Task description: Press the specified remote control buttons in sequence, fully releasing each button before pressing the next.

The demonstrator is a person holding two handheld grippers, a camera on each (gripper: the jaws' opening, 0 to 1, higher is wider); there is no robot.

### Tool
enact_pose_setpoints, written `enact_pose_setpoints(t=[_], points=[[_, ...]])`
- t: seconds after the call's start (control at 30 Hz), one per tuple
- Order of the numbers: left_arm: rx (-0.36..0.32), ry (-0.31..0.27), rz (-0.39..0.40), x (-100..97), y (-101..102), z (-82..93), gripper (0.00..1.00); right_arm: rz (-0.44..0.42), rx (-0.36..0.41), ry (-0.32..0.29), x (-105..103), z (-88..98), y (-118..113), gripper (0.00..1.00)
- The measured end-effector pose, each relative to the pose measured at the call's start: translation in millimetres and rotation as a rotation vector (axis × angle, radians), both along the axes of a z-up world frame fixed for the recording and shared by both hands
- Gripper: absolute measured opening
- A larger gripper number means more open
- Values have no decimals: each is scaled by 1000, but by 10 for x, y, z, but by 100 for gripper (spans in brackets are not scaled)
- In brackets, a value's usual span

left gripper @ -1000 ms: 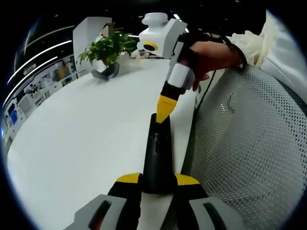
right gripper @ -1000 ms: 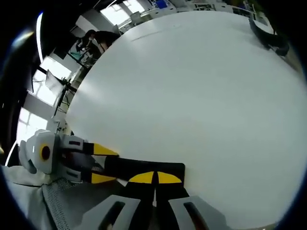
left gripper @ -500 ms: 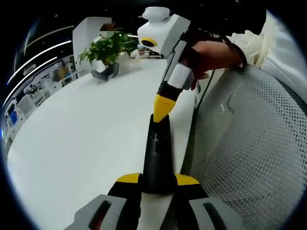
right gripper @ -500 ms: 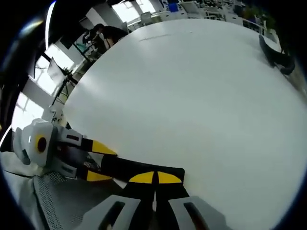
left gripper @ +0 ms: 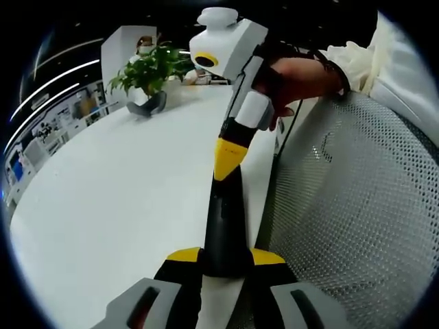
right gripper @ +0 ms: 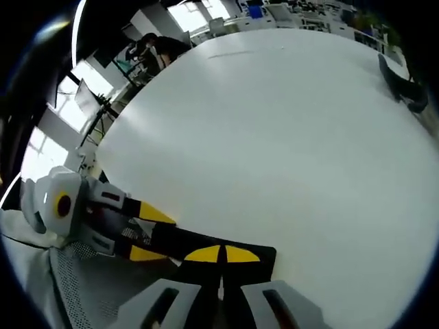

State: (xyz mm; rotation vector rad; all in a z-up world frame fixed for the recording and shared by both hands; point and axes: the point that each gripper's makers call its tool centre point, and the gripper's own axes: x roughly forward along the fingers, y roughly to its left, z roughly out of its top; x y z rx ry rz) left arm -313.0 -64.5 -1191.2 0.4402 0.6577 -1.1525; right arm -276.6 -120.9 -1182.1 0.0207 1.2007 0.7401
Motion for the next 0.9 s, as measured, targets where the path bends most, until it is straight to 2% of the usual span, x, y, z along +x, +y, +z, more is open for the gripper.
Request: enact_pose_setpoints(t=[0.03, 0.07, 0.1, 0.2, 0.3, 0.63, 0.9], points=[[0, 0, 0, 0, 0, 0, 25, 2, -11, -18, 22, -2, -12, 0], [0, 0, 0, -1, 0, 1, 25, 13, -24, -69, 82, 5, -24, 0], [0, 0, 0, -1, 0, 0, 25, 19, -24, -75, 74, 8, -18, 0], [-1, 0, 0, 0, 1, 1, 25, 38, -17, -52, 24, 0, 26, 0], [-2, 0, 0, 2, 3, 0, 25, 55, -34, -58, 12, -18, 40, 0], [-3, -1, -1, 8, 5, -6, 25, 10, -19, -25, 22, -11, 12, 0], [-5, 1, -2, 11, 2, -11, 25, 34, -55, -39, 11, -16, 4, 0]])
